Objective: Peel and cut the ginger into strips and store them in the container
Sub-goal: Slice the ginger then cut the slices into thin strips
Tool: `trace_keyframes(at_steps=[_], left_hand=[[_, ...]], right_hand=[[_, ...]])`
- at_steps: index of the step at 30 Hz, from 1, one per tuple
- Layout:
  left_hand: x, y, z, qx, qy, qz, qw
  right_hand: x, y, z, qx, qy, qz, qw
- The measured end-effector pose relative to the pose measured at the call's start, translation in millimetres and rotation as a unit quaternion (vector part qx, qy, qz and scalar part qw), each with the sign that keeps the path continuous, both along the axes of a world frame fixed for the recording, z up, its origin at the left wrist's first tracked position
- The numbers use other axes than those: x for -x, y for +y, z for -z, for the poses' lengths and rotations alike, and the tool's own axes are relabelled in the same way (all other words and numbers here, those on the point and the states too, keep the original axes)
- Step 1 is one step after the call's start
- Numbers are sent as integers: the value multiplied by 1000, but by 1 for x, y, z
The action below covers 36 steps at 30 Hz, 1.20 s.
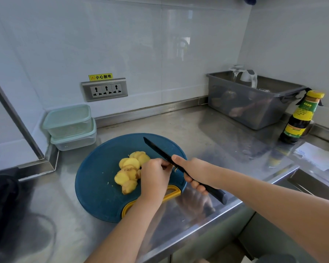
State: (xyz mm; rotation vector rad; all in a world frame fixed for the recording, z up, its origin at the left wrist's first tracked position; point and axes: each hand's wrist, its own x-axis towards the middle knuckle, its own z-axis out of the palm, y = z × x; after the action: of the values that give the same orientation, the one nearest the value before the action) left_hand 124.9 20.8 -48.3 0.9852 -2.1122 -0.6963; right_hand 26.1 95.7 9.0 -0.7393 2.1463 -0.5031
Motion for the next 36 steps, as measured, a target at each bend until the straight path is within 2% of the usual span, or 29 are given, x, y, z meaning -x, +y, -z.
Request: trace_keyframes(at_steps=[13, 22, 29, 36], left_hand=[[2, -2, 1, -7, 15, -2, 1000], [3, -2, 4, 13, 7, -5, 1000], [3, -2, 4, 6, 4, -8, 1000], [4, -3, 4, -7, 23, -11, 1000]], right_hand=[[6, -4, -7, -11, -53, -7, 998], [5, -8, 2, -21, -26, 3, 999], [8, -11, 5, -28, -74, 7, 997], [26, -12, 3, -2, -205, 10, 979]])
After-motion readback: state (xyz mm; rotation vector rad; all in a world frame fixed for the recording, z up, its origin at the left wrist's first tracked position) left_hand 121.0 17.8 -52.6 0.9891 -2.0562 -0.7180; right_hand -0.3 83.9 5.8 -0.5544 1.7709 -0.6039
